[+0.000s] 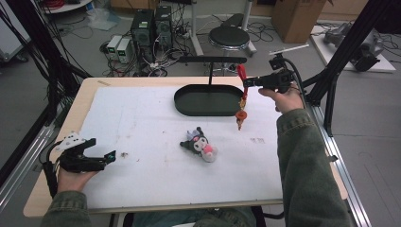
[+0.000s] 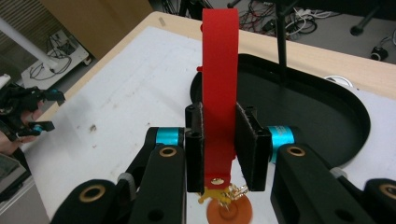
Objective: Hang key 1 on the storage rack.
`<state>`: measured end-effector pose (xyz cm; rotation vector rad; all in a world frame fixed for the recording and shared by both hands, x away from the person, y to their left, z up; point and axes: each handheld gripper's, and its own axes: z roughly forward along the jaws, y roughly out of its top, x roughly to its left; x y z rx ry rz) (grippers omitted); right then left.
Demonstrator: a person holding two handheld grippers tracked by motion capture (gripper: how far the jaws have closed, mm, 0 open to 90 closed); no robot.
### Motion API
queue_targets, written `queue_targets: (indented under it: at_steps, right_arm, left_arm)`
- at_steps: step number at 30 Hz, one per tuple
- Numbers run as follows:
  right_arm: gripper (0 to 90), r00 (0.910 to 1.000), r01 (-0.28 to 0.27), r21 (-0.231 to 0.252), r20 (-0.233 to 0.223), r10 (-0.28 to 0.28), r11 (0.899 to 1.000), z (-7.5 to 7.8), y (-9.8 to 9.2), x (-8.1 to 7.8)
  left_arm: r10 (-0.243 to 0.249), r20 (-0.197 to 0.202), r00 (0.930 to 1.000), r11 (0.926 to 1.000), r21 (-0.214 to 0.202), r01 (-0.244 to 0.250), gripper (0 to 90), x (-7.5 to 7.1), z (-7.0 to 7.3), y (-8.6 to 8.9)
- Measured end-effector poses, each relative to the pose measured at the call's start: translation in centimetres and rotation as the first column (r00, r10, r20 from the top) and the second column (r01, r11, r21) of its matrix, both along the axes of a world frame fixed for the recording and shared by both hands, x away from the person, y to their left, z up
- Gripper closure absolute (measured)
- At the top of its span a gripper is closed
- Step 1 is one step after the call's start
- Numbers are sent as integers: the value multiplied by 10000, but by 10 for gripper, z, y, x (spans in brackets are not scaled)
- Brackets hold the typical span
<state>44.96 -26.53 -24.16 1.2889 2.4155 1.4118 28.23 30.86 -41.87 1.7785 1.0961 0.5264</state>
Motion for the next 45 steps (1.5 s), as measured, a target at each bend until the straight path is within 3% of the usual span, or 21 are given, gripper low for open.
queue_targets:
  at_steps: [25,30,35,40,42,45]
  right_arm:
    - [745,9925,1162,247,340,-1170,9929,19,60,29]
    - [745,9880,1489,597,314,-1510,9870,20,63,37]
    - [745,9855,1663,623,231,-1680,9841,20,62,48]
    - [745,9799,1855,916,573,-1912,9784,21,59,63]
    - [745,9750,1858,1045,1039,-1965,9770,23,59,67]
    - [745,9669,2079,1424,1197,-2253,9677,22,57,73]
  left_arm:
    - [6,74,10000,9997,-231,-4,17,3,0,2]
    - [9,98,10000,9994,-333,-6,17,3,0,4]
    - [40,111,9999,9994,-353,-36,17,5,-1,4]
    - [40,114,9999,9995,-328,-37,17,6,-1,3]
    - [31,110,9999,9996,-297,-28,17,6,-1,3]
    - [44,72,10000,9997,-259,-42,17,8,-2,3]
